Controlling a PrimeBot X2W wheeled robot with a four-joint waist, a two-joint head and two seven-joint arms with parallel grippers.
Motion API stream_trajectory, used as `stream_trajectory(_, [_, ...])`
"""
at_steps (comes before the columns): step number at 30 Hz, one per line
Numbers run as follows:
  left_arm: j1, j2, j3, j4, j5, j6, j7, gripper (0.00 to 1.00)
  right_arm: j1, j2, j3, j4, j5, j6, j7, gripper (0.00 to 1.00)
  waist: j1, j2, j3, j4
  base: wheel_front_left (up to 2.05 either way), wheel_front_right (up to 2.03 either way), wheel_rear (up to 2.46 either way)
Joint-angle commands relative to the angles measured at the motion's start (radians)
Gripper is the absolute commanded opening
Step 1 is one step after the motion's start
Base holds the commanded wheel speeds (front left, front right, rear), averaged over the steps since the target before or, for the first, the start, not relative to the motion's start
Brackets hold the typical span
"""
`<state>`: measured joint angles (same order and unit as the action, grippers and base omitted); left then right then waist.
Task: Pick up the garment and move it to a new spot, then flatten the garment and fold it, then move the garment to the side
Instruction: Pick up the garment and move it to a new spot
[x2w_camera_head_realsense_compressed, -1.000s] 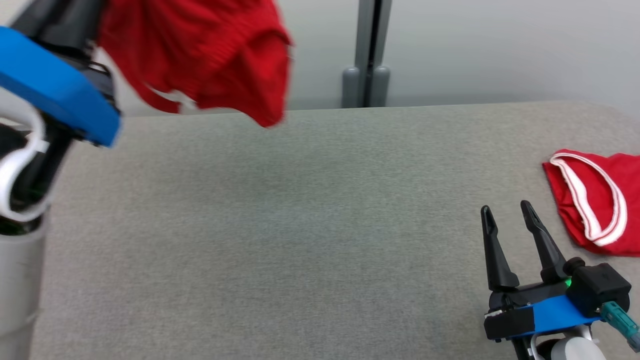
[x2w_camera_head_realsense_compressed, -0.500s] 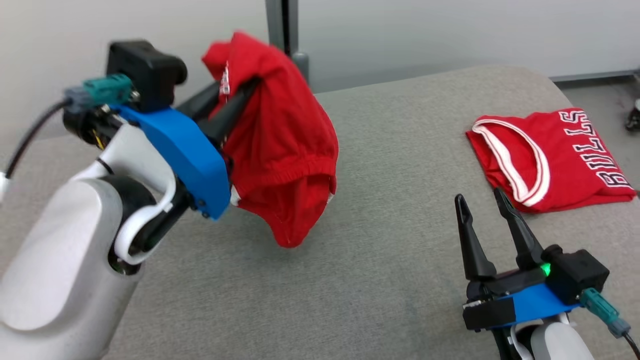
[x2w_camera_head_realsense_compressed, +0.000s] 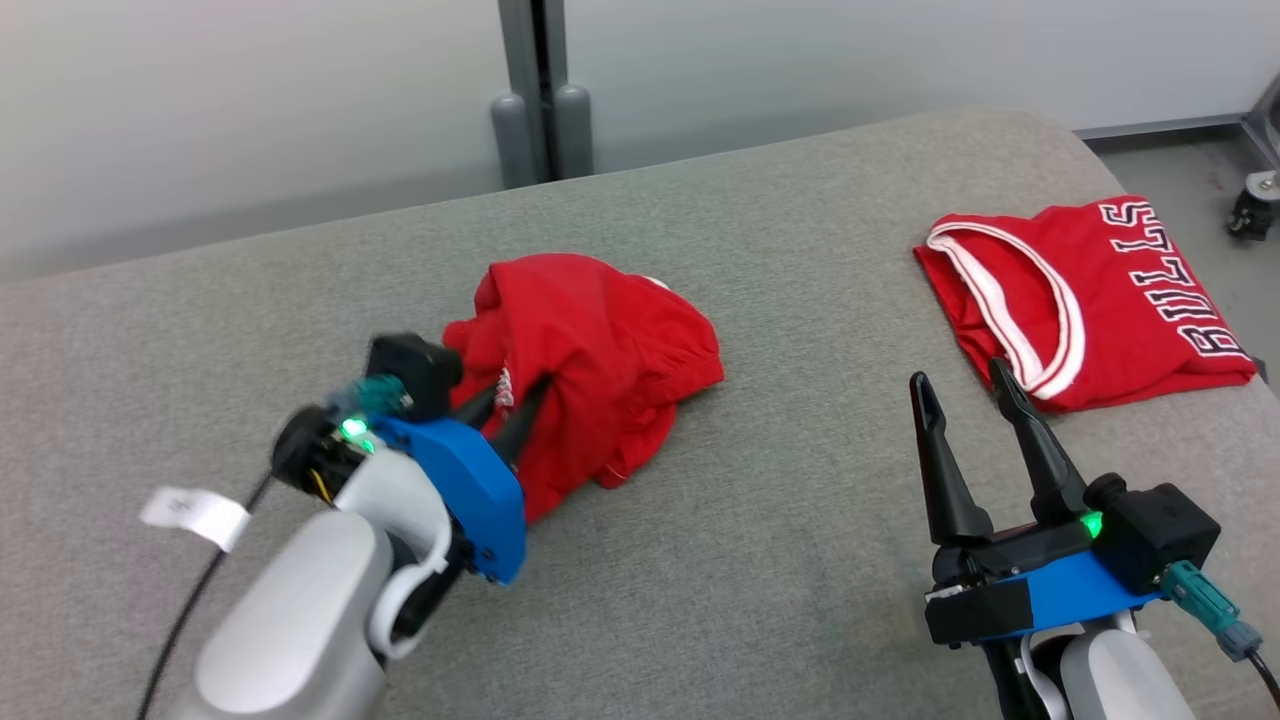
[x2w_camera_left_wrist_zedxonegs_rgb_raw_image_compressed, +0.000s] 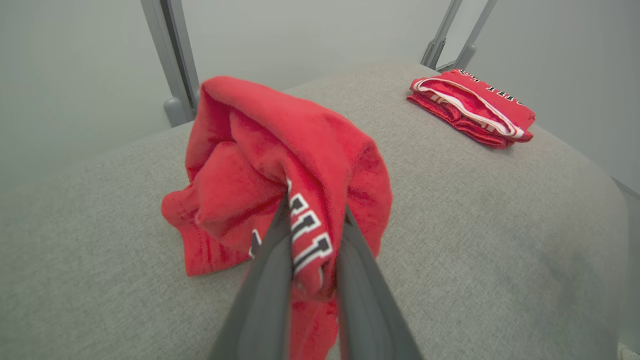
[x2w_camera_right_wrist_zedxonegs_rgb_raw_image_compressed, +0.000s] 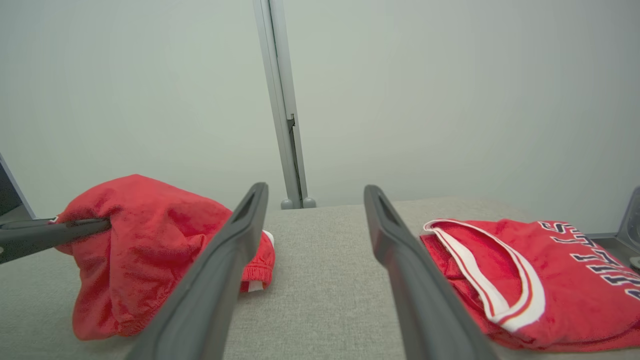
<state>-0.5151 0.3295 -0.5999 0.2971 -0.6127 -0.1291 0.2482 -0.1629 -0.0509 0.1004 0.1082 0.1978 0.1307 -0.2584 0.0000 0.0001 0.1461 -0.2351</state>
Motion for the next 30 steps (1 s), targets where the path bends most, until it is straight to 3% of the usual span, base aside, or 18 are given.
stream_trajectory(1, [0.019, -0.036, -0.016, 0.061, 0.01, -0.001, -0.05, 1.0, 0.0, 0.0, -0.006, 0.002, -0.002, 0.0, -0.004, 1.0, 0.0, -0.0001, 0.0, 0.017, 0.0, 0.0, 0.0])
stream_trajectory(7, [0.04, -0.111, -0.058, 0.16, -0.008, -0.001, -0.194, 1.0, 0.016, 0.0, -0.031, -0.005, -0.013, 0.0, -0.005, 1.0, 0.0, -0.0001, -0.017, 0.07, 0.0, 0.0, 0.0])
stream_trajectory(16, [0.124, -0.098, -0.004, 0.094, -0.035, 0.016, -0.452, 1.0, 0.064, 0.0, -0.089, -0.025, -0.021, 0.0, -0.001, 1.0, 0.0, -0.0001, -0.055, 0.156, 0.0, 0.0, 0.0])
stream_trajectory(26, [0.261, -0.051, 0.162, -0.032, 0.005, 0.1, -0.513, 1.0, 0.119, 0.0, -0.136, -0.063, -0.023, 0.0, 0.018, 1.0, 0.0, -0.0001, -0.086, 0.203, 0.0, 0.0, 0.0])
stream_trajectory(30, [0.317, -0.04, 0.261, -0.077, 0.059, 0.113, -0.514, 1.0, 0.135, 0.0, -0.148, -0.071, -0.024, 0.0, 0.027, 1.0, 0.0, -0.0001, -0.085, 0.208, 0.0, 0.0, 0.0])
